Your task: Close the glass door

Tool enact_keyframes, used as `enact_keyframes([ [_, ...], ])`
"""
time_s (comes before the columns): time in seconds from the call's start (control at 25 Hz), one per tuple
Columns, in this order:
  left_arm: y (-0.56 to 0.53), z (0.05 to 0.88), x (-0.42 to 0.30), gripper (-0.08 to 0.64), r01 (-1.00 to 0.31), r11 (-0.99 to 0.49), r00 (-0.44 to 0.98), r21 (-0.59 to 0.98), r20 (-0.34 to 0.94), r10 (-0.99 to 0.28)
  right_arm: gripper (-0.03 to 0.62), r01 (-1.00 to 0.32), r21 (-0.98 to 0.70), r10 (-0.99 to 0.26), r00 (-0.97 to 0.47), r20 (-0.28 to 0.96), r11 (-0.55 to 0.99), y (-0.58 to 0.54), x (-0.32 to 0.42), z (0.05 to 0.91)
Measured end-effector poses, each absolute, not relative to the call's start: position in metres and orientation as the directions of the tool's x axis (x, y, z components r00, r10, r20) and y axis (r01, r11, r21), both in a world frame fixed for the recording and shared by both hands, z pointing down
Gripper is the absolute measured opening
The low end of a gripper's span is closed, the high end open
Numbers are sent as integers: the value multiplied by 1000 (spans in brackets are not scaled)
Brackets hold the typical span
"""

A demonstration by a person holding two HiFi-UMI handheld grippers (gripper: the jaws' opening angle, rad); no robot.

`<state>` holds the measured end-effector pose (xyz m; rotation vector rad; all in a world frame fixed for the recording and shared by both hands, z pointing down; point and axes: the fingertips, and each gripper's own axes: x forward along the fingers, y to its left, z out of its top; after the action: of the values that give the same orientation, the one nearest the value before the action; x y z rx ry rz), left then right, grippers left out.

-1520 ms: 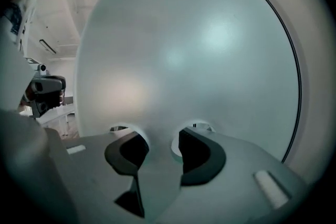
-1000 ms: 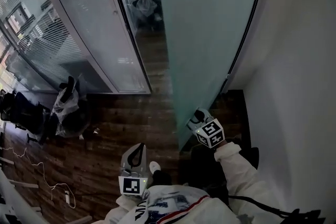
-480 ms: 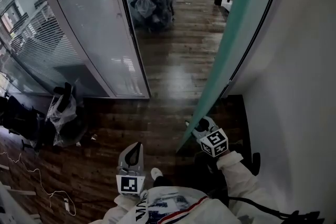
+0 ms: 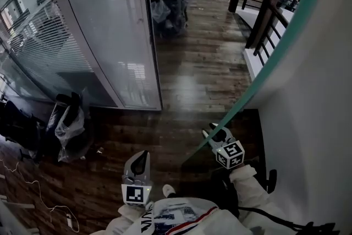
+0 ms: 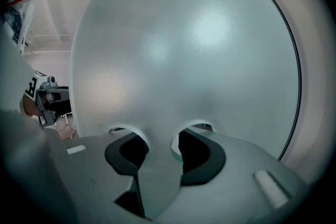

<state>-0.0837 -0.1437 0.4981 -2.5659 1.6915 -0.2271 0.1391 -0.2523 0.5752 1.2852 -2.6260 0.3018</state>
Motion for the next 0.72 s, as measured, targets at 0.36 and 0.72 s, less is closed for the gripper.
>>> enact_keyframes([
  [0.36, -166, 521, -144, -2, -930, -348, 333, -113, 134, -933, 163, -838, -83, -805, -543, 239, 540, -305, 108, 571],
  [0.72, -201, 545, -170, -2, -947, -309, 290, -86, 181, -940, 163, -881, -85, -846, -472, 248, 466, -356, 76, 571],
])
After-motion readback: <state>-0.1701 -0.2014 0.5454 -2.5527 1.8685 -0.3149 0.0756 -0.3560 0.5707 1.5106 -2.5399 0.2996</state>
